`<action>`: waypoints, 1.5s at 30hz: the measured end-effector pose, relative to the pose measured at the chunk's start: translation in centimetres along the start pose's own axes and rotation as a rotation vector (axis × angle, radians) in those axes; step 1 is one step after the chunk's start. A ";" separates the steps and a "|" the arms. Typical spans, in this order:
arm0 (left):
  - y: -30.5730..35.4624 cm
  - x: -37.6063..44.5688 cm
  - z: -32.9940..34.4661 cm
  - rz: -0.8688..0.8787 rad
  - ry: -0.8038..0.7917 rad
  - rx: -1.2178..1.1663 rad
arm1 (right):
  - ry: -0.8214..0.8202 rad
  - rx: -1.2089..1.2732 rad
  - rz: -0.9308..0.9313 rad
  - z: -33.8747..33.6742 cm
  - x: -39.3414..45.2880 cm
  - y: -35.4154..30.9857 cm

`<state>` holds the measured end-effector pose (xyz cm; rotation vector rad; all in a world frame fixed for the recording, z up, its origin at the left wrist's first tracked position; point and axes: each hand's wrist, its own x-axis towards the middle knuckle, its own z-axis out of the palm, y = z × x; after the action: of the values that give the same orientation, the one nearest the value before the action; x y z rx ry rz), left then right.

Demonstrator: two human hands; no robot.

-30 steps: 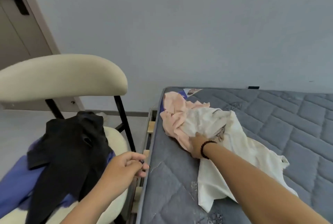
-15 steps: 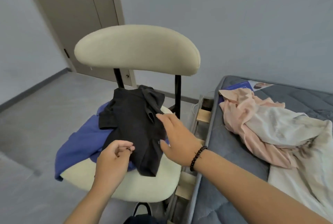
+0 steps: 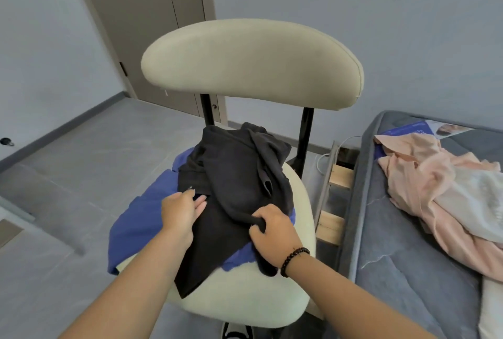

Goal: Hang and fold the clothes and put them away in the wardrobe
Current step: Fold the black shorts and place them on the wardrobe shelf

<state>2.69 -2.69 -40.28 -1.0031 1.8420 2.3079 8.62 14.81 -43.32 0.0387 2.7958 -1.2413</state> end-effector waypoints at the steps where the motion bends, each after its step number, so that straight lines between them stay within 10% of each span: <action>1: 0.1 0.5 0.6 -0.038 0.002 -0.049 | 0.035 0.057 0.033 -0.5 0.0 0.2; 9: 2.8 1.2 2.4 -0.164 0.020 -0.178 | 0.255 0.393 0.157 -6.3 -1.4 2.5; 19: 7.3 -12.0 5.9 0.529 -0.344 0.255 | 0.420 0.229 0.286 -15.5 -6.7 2.6; 35: 13.0 -33.1 6.0 1.215 -0.699 0.316 | 0.657 0.159 -0.456 -27.4 -20.7 -10.9; 40: 11.3 -35.9 5.8 1.475 -0.663 0.452 | 0.305 0.194 -0.349 -31.3 -24.0 -13.6; 45: 10.2 -38.0 5.2 1.225 -0.717 0.324 | 0.231 0.081 -0.296 -32.6 -26.7 -14.2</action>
<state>26.34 12.57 -12.33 1.1776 2.5580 2.0313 32.34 29.67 -8.77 -0.2519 3.0300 -1.5022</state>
